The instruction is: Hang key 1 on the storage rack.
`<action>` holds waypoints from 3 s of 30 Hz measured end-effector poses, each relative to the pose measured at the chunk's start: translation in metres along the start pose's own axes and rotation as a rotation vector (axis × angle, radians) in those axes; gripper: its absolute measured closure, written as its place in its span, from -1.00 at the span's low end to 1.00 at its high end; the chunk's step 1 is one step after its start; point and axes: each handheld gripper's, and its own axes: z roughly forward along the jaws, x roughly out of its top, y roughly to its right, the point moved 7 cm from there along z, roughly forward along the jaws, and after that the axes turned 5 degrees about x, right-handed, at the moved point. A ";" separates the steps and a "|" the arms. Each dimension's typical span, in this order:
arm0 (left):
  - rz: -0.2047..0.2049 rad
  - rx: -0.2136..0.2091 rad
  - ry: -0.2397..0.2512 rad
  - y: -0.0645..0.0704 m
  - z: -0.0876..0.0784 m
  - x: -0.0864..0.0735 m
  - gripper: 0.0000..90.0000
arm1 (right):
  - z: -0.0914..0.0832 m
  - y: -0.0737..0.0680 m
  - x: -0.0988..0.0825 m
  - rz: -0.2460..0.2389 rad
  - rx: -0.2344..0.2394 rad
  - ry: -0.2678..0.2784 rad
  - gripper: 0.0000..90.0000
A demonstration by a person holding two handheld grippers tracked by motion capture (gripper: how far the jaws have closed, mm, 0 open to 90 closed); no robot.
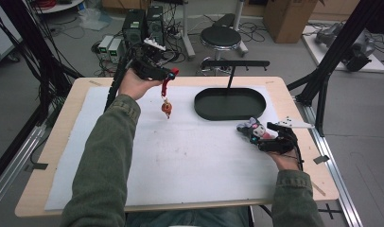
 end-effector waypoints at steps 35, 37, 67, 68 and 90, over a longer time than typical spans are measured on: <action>0.046 0.018 0.040 0.037 0.057 0.088 0.66 | 0.002 -0.003 0.001 0.031 0.043 0.013 -0.98; 0.047 0.016 0.043 0.037 0.059 0.089 0.66 | 0.002 -0.002 0.000 0.024 0.039 0.011 -0.98; -0.001 0.058 0.084 0.049 0.108 0.122 0.66 | 0.005 0.000 -0.003 -0.003 0.029 -0.023 -0.98; -0.001 0.058 0.084 0.049 0.108 0.122 0.66 | 0.006 0.000 -0.003 -0.008 0.028 -0.026 -0.98; -0.001 -0.067 0.070 0.038 0.117 0.115 -0.12 | 0.005 0.002 -0.003 0.013 0.036 -0.023 -0.98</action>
